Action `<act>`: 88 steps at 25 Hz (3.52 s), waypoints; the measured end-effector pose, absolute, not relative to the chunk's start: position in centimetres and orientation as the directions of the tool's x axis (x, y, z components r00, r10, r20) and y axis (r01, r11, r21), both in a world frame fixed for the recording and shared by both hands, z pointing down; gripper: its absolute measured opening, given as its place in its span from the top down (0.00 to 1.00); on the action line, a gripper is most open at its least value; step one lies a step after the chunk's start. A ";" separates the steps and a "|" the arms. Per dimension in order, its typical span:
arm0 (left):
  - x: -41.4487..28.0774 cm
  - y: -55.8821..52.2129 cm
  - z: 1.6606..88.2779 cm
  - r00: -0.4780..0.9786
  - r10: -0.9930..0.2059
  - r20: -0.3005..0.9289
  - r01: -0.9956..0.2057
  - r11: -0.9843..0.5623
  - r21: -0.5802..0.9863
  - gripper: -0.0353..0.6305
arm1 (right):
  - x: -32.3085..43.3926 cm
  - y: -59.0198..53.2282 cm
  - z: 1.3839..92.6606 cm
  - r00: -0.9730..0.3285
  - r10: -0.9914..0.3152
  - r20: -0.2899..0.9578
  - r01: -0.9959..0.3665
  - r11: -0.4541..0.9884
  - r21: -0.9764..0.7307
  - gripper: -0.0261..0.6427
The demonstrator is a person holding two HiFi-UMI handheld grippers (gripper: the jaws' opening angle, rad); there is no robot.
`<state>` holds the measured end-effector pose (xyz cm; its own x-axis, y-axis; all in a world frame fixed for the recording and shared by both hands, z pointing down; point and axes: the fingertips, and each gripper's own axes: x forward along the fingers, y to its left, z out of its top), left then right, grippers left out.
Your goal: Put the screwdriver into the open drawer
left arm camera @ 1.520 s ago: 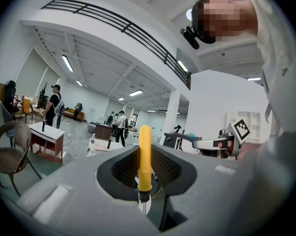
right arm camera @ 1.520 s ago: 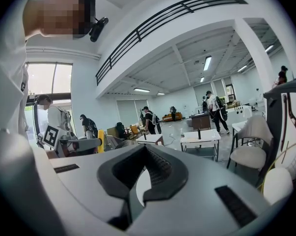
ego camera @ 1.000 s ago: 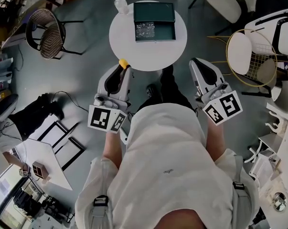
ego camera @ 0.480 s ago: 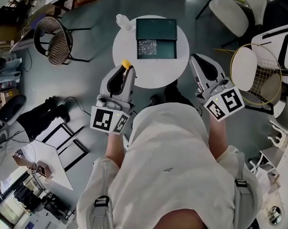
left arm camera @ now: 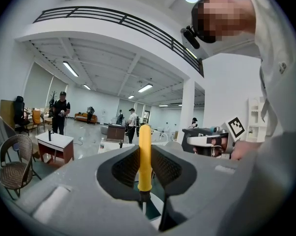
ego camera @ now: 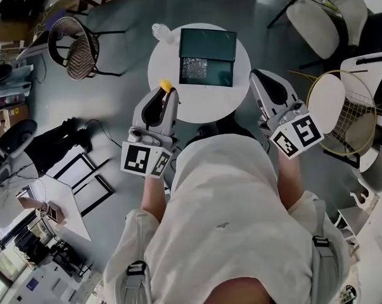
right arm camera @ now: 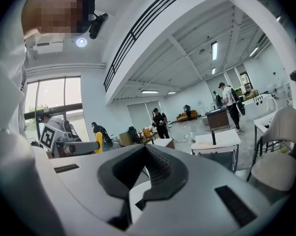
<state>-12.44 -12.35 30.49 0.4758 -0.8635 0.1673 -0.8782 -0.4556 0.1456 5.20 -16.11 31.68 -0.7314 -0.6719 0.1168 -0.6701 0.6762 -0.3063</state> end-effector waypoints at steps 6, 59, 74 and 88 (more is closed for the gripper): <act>-10.4 -13.4 31.7 0.447 -0.871 0.204 -0.894 -0.428 0.132 0.83 | 6.2 -17.1 33.5 -0.766 -0.631 0.124 -0.629 0.697 -0.344 0.95; -4.2 -18.6 58.3 0.483 -0.404 0.777 -0.284 -0.911 -0.297 0.83 | 7.0 -13.1 38.6 -0.593 -0.711 0.378 -0.804 0.494 -0.330 0.95; -4.0 -18.5 67.8 0.336 -0.364 0.869 -0.029 -0.926 -0.376 0.83 | 8.7 -11.8 40.9 -0.549 -0.713 0.437 -0.834 0.432 -0.343 0.95; -3.7 -19.7 73.1 0.262 -0.309 0.914 0.025 -0.945 -0.327 0.83 | 9.1 -11.2 42.3 -0.520 -0.708 0.479 -0.853 0.393 -0.345 0.95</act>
